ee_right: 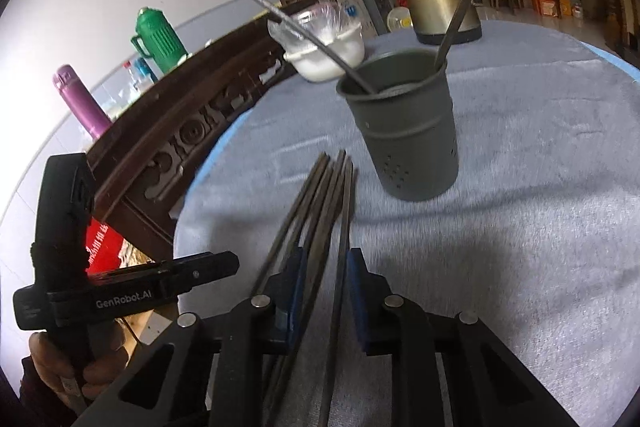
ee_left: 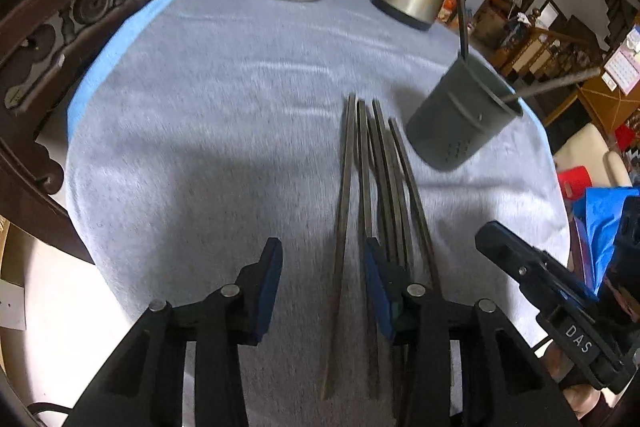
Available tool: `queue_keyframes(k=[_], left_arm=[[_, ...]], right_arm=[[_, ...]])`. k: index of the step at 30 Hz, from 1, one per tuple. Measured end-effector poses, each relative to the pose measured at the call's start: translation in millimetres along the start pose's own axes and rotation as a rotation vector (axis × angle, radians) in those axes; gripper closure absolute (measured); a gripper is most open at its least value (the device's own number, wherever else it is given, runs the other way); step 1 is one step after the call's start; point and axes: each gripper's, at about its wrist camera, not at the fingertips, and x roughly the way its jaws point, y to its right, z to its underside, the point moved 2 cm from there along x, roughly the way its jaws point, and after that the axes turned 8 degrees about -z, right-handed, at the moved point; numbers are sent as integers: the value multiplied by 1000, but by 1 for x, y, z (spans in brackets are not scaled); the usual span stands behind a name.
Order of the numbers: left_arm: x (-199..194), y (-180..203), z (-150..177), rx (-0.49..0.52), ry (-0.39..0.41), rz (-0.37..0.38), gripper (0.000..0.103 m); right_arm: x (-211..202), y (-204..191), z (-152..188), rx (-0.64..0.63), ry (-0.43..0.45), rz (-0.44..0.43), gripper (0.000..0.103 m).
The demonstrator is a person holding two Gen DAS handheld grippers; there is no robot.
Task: Organize utensils
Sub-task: 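Lower the right tool back to the sticks and grasp another stick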
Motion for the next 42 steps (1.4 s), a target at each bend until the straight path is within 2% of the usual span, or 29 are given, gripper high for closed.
queue_keyframes(k=[7,9,15,21,24,28,36,42], left_arm=[[11,6,6,24,-38,-7,77],[14,7,7,23,-49,-10,85],[21,12,11,14,-71,7,92],[25,13,12,-6,-85,17,96],[28,8,11,-26,-89,22,96],[24,2,10,-39,-87,19,96],[20,-7,15,-44,-101,12,96],[14,-8,12,-30,-94,27,96]], right_arm=[[19,4,13,14,-82,24,86],[24,5,15,12,-96,42,88],[29,13,19,32,-126,54,96],[31,17,19,38,-140,79,98],[29,24,18,93,-141,35,98],[23,17,11,84,-105,17,97],[40,13,15,83,-191,10,96],[40,11,16,39,-179,30,96]])
